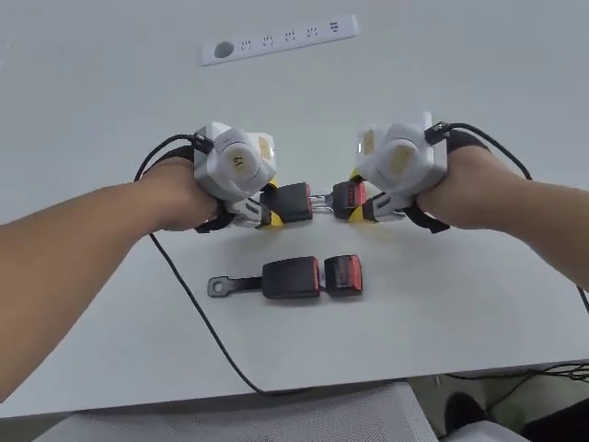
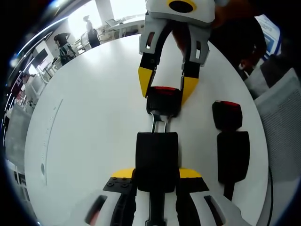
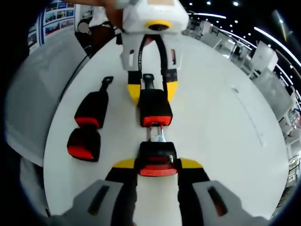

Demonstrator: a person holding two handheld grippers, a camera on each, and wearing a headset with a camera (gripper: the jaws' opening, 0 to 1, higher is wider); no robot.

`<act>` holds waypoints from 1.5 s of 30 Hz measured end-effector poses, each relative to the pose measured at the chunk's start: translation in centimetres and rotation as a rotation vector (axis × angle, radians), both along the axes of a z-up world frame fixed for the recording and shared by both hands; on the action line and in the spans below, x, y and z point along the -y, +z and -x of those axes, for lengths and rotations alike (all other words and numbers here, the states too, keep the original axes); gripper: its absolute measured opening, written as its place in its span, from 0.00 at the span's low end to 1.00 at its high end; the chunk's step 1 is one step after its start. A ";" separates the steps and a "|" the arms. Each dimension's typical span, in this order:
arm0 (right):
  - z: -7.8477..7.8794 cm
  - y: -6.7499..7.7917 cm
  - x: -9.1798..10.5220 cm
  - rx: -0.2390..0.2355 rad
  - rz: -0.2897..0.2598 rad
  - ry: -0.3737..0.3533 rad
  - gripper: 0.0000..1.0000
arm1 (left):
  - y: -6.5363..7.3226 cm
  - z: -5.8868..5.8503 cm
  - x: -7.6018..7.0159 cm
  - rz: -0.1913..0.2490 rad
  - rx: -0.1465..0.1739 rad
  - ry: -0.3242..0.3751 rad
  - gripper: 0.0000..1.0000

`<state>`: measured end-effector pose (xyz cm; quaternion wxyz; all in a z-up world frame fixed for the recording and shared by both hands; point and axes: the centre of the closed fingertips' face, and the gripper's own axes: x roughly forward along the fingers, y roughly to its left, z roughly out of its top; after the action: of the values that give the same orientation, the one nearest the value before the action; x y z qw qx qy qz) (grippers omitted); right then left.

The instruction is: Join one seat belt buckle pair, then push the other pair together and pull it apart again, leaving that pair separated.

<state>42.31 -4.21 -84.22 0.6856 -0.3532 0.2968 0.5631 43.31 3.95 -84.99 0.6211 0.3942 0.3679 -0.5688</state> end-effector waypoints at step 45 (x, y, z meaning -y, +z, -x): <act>-0.6 -0.4 -2.2 -0.021 -0.008 0.024 0.28 | -0.2 0.1 -0.1 0.006 -0.007 -0.041 0.32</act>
<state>42.87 -2.02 -84.66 0.6771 -0.3480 0.2978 0.5761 43.18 4.01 -85.22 0.6090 0.3978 0.3602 -0.5841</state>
